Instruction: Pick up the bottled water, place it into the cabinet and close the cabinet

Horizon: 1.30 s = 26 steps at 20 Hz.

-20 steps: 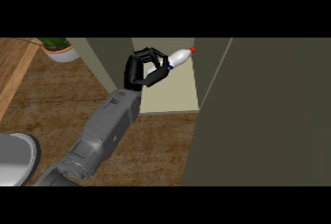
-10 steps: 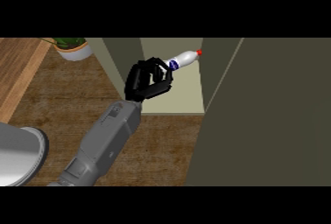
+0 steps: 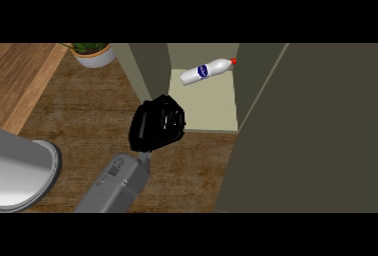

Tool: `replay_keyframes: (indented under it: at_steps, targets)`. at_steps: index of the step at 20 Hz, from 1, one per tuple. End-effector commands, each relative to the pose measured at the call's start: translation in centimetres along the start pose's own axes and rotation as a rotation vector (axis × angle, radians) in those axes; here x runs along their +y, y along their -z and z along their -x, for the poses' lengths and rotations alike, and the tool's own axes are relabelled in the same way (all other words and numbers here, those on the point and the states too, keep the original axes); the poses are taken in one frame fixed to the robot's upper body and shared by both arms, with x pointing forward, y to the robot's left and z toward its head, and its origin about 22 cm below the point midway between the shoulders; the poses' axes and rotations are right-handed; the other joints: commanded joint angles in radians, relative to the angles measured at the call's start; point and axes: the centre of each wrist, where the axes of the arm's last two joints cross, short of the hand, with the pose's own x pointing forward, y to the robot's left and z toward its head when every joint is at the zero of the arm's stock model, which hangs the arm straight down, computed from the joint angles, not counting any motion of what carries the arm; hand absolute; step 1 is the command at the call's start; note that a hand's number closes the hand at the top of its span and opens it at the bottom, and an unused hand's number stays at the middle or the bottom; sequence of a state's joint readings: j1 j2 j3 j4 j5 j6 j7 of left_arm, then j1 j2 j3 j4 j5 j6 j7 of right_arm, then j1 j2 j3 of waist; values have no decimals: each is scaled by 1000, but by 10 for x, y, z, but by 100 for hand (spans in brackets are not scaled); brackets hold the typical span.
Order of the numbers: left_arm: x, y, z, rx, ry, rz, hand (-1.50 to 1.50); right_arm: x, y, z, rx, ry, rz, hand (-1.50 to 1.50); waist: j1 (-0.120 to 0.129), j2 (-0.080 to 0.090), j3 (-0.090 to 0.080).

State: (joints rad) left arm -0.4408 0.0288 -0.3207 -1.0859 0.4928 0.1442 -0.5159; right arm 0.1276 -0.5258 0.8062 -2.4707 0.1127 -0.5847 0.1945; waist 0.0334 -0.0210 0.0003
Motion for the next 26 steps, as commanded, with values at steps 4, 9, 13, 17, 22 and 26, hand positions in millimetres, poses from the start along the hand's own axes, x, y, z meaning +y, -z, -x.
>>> replay_keyframes:
  at_steps: [4,9,13,17,22,26]
  targets:
    - [10,-82,-32,-12,-27,-40,150,-2,-10,-25,-4,-20,-170,150,-4,7,-1]
    - [21,-122,-64,-13,-51,-59,150,11,-10,-30,1,71,-337,150,15,3,-1]
    - [29,-153,-84,-52,-27,-72,150,11,-7,-46,-4,95,-389,150,7,7,-4]
    - [42,-166,-120,-43,-10,-81,150,27,9,-36,-9,108,-365,150,4,8,-4]
    - [49,-200,-143,-43,-20,-96,150,42,43,-32,-22,65,-337,150,8,13,-4]
    - [73,-227,-143,-72,0,-118,150,67,67,-41,-40,90,-318,150,2,13,-5]
